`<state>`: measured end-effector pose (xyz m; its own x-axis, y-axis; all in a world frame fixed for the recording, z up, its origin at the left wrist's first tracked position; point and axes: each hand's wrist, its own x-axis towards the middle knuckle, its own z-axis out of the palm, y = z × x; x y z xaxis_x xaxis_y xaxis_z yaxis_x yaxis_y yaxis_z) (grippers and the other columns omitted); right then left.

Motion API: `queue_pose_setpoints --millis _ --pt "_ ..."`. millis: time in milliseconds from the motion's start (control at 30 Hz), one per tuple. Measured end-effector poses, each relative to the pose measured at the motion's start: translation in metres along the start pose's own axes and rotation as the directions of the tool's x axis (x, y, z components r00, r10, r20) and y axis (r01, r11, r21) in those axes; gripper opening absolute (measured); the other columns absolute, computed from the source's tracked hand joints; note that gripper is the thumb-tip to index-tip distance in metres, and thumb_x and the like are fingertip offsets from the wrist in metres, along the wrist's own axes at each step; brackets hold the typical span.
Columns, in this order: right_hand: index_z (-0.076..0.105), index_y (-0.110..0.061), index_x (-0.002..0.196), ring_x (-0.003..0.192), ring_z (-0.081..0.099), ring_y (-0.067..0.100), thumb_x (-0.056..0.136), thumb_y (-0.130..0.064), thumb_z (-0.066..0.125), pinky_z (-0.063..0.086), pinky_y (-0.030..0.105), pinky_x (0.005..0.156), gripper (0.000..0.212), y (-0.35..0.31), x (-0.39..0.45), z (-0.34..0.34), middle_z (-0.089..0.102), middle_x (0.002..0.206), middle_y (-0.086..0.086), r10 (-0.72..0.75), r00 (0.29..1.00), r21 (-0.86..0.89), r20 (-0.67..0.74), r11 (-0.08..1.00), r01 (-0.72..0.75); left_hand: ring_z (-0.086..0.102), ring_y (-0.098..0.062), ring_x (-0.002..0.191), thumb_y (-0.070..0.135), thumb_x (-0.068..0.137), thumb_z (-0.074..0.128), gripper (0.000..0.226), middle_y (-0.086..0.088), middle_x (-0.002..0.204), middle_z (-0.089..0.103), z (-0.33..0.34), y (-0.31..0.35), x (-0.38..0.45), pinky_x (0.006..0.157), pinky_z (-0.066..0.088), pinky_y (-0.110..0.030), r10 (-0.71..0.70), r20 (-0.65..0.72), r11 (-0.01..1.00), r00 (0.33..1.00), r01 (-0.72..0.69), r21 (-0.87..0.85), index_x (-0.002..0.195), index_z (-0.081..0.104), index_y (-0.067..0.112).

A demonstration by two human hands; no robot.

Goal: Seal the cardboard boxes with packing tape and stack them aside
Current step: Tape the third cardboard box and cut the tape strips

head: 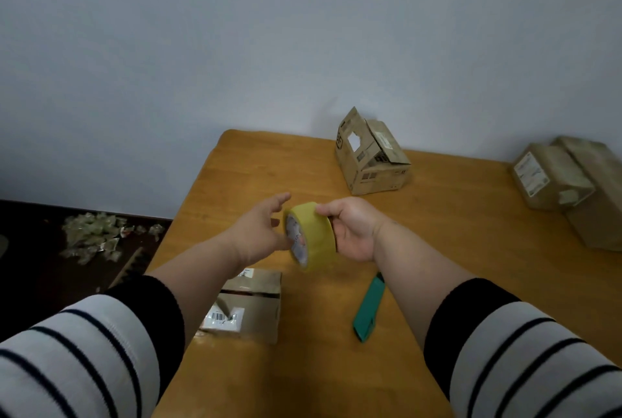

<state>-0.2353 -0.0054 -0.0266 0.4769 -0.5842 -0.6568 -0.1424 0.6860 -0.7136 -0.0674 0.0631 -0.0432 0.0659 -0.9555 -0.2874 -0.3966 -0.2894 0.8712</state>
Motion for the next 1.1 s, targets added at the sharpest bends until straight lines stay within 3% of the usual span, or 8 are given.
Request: queue_pose_setpoints --millis 67,167,300,500,667,800,933,1100 --pt "0.054 0.001 0.125 0.083 0.073 0.030 0.100 -0.018 0.050 0.059 0.040 0.070 0.032 -0.003 0.003 -0.001 0.074 0.095 0.018 0.002 1.000 0.042 -0.009 0.999 -0.001 0.048 -0.016 0.117 0.011 0.081 0.076 0.067 0.004 0.128 0.042 0.005 0.001 0.002 0.085 0.046 -0.030 0.036 -0.096 0.999 0.995 -0.034 0.021 0.137 0.043 0.029" --pt "0.058 0.000 0.115 0.082 0.071 0.027 0.098 -0.021 0.057 0.057 0.039 0.070 0.027 -0.007 0.011 0.000 0.073 0.095 0.016 -0.019 0.995 0.088 -0.100 0.996 0.028 0.059 -0.023 0.100 0.020 0.093 0.059 0.014 -0.006 0.107 0.058 0.004 0.005 0.006 0.090 0.049 -0.043 -0.089 -0.089 0.979 0.992 0.071 -0.192 0.105 0.052 0.017" --pt "0.055 0.001 0.122 0.094 0.067 0.029 0.097 -0.023 0.060 0.055 0.039 0.073 0.035 -0.015 0.023 0.003 0.067 0.113 0.019 0.002 0.979 0.231 -0.202 0.972 0.046 0.067 -0.018 0.100 0.047 0.097 0.049 0.036 -0.004 0.106 0.072 0.000 0.003 0.010 0.090 0.049 -0.037 -0.169 0.185 0.954 0.968 0.208 -0.217 0.110 0.065 0.017" --pt "0.056 0.003 0.112 0.097 0.067 0.032 0.103 -0.028 0.045 0.055 0.041 0.079 0.035 -0.021 0.029 0.010 0.068 0.108 0.021 0.010 0.987 0.320 -0.161 0.947 0.042 0.064 -0.017 0.094 0.027 0.095 0.062 0.012 0.000 0.094 0.072 -0.010 -0.003 0.021 0.091 0.047 -0.035 -0.141 0.134 0.963 0.981 0.167 -0.211 0.098 0.068 0.018" --pt "0.063 -0.004 0.118 0.093 0.064 0.019 0.091 -0.010 0.046 0.037 0.045 0.108 0.033 -0.016 0.030 0.014 0.075 0.096 0.007 -0.099 0.985 0.037 -0.141 0.994 0.105 0.066 -0.025 0.100 0.024 0.097 0.058 0.023 -0.011 0.108 0.070 -0.023 -0.004 0.031 0.088 0.053 -0.040 -0.268 0.108 0.800 0.957 0.284 -0.529 0.113 0.062 0.008" --pt "0.058 -0.005 0.126 0.093 0.060 0.019 0.078 0.009 0.043 0.039 0.037 0.088 0.052 -0.003 0.029 0.012 0.065 0.126 0.017 -0.106 0.991 -0.112 -0.078 0.989 0.097 0.064 -0.019 0.085 0.024 0.096 0.058 0.015 -0.005 0.090 0.072 -0.031 -0.010 0.034 0.067 0.049 -0.030 -0.347 0.165 0.692 0.923 0.371 -0.620 0.102 0.065 0.012" --pt "0.065 -0.012 0.116 0.108 0.058 0.020 0.086 0.002 0.059 0.043 0.033 0.094 0.034 0.005 0.034 0.017 0.068 0.110 0.007 -0.074 0.995 -0.306 0.071 0.947 0.092 0.064 -0.017 0.080 0.024 0.097 0.055 0.016 -0.003 0.078 0.072 -0.035 -0.015 0.034 0.070 0.051 -0.030 -0.368 0.232 0.636 0.901 0.425 -0.644 0.096 0.067 0.012" --pt "0.067 -0.009 0.103 0.099 0.057 0.027 0.089 -0.001 0.065 0.043 0.042 0.101 0.017 0.011 0.046 0.024 0.066 0.102 0.012 -0.098 0.995 -0.345 0.010 0.934 0.096 0.063 -0.020 0.079 0.021 0.096 0.059 0.021 -0.007 0.086 0.069 -0.032 -0.018 0.029 0.061 0.055 -0.031 -0.400 0.173 0.683 0.900 0.419 -0.599 0.113 0.061 0.008"
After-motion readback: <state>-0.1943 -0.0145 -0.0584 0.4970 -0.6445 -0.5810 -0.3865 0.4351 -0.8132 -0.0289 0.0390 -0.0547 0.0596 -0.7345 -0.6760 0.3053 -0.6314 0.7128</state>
